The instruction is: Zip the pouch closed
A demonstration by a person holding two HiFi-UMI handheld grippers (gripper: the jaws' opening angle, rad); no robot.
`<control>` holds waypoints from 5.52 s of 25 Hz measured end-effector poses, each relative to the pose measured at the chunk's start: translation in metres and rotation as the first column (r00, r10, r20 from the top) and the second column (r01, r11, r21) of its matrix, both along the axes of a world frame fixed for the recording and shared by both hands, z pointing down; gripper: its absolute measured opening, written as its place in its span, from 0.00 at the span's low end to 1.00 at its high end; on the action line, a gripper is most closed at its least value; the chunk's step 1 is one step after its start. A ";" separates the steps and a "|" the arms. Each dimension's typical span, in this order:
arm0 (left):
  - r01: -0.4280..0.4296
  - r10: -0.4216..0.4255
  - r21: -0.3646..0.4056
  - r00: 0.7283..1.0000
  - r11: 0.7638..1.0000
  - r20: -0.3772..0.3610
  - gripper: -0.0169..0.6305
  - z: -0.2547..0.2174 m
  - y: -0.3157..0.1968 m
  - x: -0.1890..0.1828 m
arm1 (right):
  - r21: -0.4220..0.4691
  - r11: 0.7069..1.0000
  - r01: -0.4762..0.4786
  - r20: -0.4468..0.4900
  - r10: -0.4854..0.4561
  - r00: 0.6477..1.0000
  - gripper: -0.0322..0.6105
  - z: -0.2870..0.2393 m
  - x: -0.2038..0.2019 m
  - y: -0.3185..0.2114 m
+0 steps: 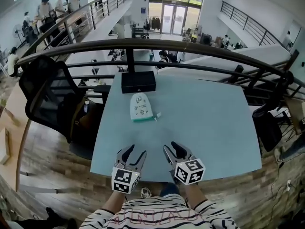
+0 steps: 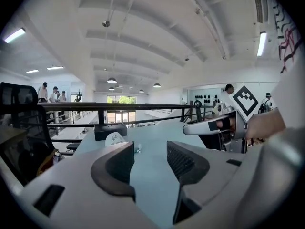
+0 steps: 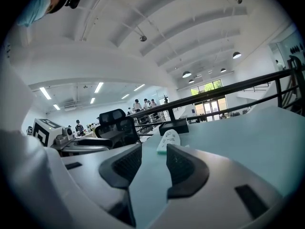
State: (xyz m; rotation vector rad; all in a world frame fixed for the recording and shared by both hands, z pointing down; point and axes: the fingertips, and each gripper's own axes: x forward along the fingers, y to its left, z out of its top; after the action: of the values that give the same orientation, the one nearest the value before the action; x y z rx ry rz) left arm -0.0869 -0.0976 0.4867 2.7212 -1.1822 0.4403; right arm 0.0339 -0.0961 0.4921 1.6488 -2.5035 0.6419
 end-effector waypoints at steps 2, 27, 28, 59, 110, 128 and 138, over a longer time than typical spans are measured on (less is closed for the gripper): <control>0.003 -0.003 -0.014 1.000 1.000 -0.002 0.32 0.005 -0.005 0.001 | -0.011 1.000 0.003 -0.002 -0.003 1.000 0.32 0.004 0.002 -0.007; 0.168 -0.165 -0.156 0.986 0.973 0.037 0.32 0.073 -0.113 0.031 | -0.118 0.971 0.209 -0.149 -0.225 0.963 0.31 0.064 0.046 -0.174; 0.168 -0.164 -0.160 0.986 0.973 0.041 0.32 0.076 -0.116 0.033 | -0.123 0.969 0.216 -0.151 -0.233 0.961 0.31 0.069 0.047 -0.179; 0.180 -0.146 -0.273 0.979 0.945 0.141 0.32 0.138 -0.156 0.050 | -0.124 0.830 0.543 -0.425 -0.539 0.727 0.31 0.176 0.011 -0.258; 0.068 -0.058 -0.312 0.997 0.948 0.042 0.25 0.156 -0.112 0.078 | -0.250 0.844 0.475 -0.263 -0.532 0.805 0.10 0.121 -0.020 -0.102; 0.054 -0.065 -0.367 0.998 0.929 -0.017 0.07 0.154 -0.089 0.085 | -0.258 0.874 0.412 -0.280 -0.475 0.834 0.10 0.120 -0.011 -0.081; 0.047 -0.061 -0.394 0.998 0.918 -0.021 0.07 0.152 -0.089 0.093 | -0.267 0.905 0.332 -0.324 -0.409 0.853 0.10 0.119 0.009 -0.082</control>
State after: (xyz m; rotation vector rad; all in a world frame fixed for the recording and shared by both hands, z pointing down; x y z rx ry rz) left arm 0.0057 -0.1870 0.6383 2.3361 -1.0264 0.5566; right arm 0.0429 -0.1782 0.6111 1.0492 -2.2908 0.4639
